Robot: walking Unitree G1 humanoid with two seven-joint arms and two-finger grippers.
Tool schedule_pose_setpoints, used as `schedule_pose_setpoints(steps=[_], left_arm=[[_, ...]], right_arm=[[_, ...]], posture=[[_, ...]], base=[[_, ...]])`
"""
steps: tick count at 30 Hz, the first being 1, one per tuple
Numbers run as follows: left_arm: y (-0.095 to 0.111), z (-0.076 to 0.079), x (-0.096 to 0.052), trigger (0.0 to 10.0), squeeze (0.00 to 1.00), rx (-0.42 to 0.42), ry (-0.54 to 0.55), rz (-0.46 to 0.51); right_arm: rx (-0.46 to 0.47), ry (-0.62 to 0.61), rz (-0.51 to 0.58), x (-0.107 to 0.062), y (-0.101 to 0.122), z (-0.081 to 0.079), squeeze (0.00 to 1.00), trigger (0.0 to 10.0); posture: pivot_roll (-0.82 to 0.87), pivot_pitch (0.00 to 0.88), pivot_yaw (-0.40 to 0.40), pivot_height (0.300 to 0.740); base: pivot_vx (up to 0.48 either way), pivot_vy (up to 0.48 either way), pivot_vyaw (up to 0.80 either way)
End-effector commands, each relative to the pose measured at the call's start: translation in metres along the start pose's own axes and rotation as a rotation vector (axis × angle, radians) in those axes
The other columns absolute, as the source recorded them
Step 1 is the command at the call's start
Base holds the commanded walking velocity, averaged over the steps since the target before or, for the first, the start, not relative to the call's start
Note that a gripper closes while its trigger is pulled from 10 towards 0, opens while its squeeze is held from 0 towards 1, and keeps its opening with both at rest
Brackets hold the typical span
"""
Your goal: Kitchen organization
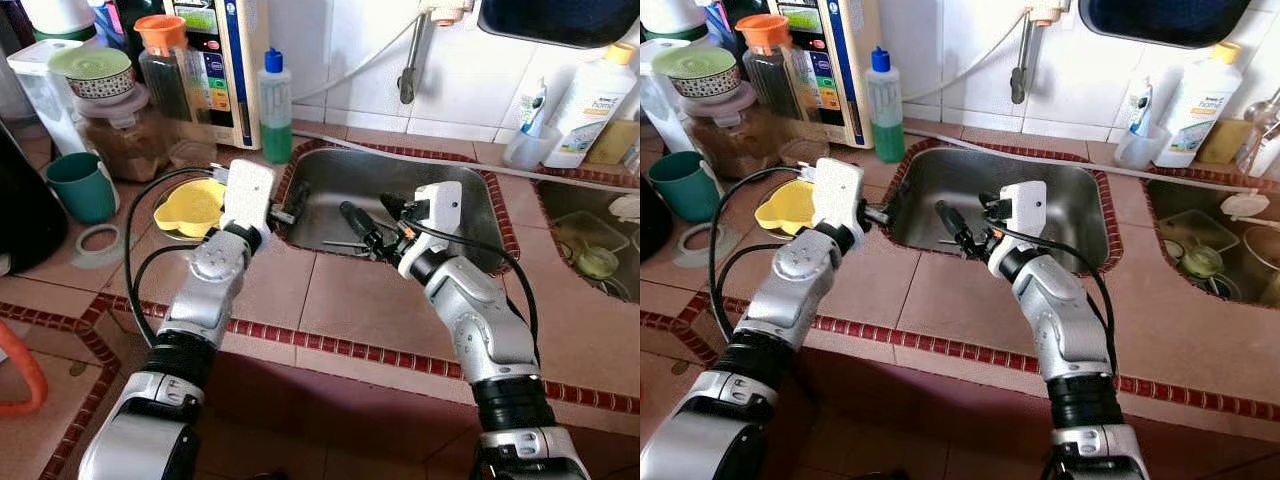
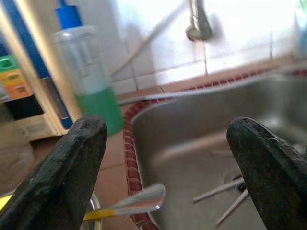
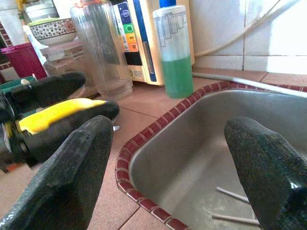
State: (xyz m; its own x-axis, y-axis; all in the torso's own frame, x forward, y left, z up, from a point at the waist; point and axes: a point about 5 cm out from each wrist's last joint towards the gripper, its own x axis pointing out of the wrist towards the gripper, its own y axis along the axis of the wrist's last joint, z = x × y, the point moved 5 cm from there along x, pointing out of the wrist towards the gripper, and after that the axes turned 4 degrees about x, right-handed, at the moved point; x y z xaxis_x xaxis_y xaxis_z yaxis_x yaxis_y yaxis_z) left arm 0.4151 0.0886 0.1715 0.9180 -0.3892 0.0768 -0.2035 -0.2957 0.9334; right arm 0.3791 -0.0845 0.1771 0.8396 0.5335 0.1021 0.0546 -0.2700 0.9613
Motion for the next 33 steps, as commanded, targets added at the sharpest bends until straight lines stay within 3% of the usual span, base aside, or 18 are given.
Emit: schedule_pose_setpoints(steps=[1,7,14,25,26,27,28,33], left_arm=[[-0.010,0.005,-0.002,10.0,0.00,0.071,-0.039,-0.020],[-0.027,0.000,-0.005,10.0,0.00,0.219,-0.056,-0.064],[-0.031,-0.004,-0.002,10.0,0.00,0.387,-0.065,-0.059],[-0.031,-0.008,0.003,10.0,0.00,0.475,-0.073,-0.063],[-0.032,-0.008,0.003,7.6,0.00,0.475,-0.072,-0.067],[-0.034,-0.010,0.002,1.1,0.00,0.484,-0.073,-0.075],[-0.035,-0.010,0.002,0.1,0.00,0.487,-0.073,-0.080],[-0.039,-0.012,0.001,0.0,0.00,0.495,-0.077,-0.098]], right_arm=[[-0.004,0.009,0.010,-0.002,0.006,-0.005,0.00,10.0],[0.008,0.126,-0.032,-0.009,0.005,-0.027,0.00,10.0],[0.004,0.261,-0.110,-0.029,-0.001,-0.051,0.00,10.0],[-0.021,0.300,-0.158,-0.040,0.003,-0.054,0.00,10.0],[-0.021,0.301,-0.158,-0.040,0.003,-0.054,0.00,10.0],[-0.019,0.304,-0.160,-0.041,0.004,-0.055,0.00,10.0],[-0.018,0.306,-0.161,-0.041,0.004,-0.056,0.00,10.0],[-0.016,0.318,-0.175,-0.042,0.003,-0.058,0.00,10.0]], posture=[[-0.03,0.024,-0.008,0.740],[-0.05,0.033,-0.004,0.740],[-0.07,0.041,-0.004,0.740],[-0.09,0.044,-0.006,0.740],[-0.09,0.044,-0.005,0.740],[-0.09,0.045,-0.002,0.740],[-0.09,0.046,0.000,0.740],[-0.09,0.048,0.002,0.740]], base=[[0.000,0.000,0.00],[0.000,0.000,0.00],[0.000,0.000,0.00],[0.000,0.000,0.00],[0.000,0.000,0.00],[0.000,0.000,0.00],[0.000,0.000,0.00],[0.000,0.000,0.00]])
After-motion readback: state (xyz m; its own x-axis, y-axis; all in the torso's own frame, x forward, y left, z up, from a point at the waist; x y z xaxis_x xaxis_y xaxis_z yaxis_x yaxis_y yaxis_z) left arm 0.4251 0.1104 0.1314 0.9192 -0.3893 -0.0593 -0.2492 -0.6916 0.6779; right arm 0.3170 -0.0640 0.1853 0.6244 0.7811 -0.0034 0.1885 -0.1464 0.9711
